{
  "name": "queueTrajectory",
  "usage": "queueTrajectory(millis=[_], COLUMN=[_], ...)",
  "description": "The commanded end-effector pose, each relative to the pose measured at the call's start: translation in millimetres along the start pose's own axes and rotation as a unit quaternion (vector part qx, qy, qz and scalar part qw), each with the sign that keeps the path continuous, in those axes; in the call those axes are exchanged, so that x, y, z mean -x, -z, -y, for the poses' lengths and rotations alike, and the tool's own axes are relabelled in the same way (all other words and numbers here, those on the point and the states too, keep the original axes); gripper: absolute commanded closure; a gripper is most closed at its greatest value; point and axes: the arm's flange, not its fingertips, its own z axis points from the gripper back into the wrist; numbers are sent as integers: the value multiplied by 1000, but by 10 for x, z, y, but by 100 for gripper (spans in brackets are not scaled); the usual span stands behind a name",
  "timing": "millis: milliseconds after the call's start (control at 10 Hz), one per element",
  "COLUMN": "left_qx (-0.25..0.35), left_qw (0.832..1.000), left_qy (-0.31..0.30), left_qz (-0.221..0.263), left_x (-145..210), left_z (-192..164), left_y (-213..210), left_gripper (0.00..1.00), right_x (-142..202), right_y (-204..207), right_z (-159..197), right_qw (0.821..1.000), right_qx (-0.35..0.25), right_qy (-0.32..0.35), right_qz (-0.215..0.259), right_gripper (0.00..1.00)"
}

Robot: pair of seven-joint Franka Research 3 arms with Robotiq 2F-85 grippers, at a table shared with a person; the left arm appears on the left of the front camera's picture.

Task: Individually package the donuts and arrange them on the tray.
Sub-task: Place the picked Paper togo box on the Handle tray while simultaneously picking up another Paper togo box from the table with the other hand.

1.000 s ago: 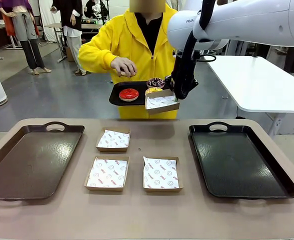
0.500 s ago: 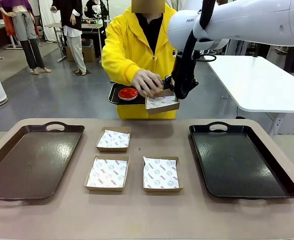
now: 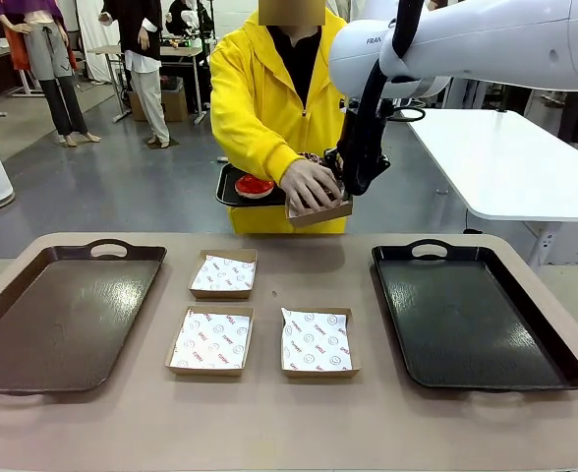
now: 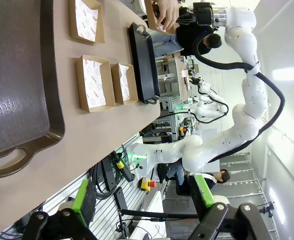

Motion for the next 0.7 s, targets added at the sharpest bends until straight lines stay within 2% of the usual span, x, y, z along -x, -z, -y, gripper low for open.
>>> queueTrajectory(millis=[0, 500, 600], left_qx=[8, 8, 0], left_qw=[1000, 1000, 1000], left_qy=[8, 8, 0], left_qz=[5, 5, 0], left_x=[5, 5, 0], left_z=[6, 6, 0], left_y=[-15, -15, 0], left_gripper=[0, 0, 0], right_x=[44, 0, 92], right_y=[4, 1, -10], right_z=[26, 0, 173], right_qw=[1000, 1000, 1000], right_qx=[3, 0, 10], right_qy=[4, 0, -24], right_qz=[1, 0, 0], right_gripper=[100, 98, 98])
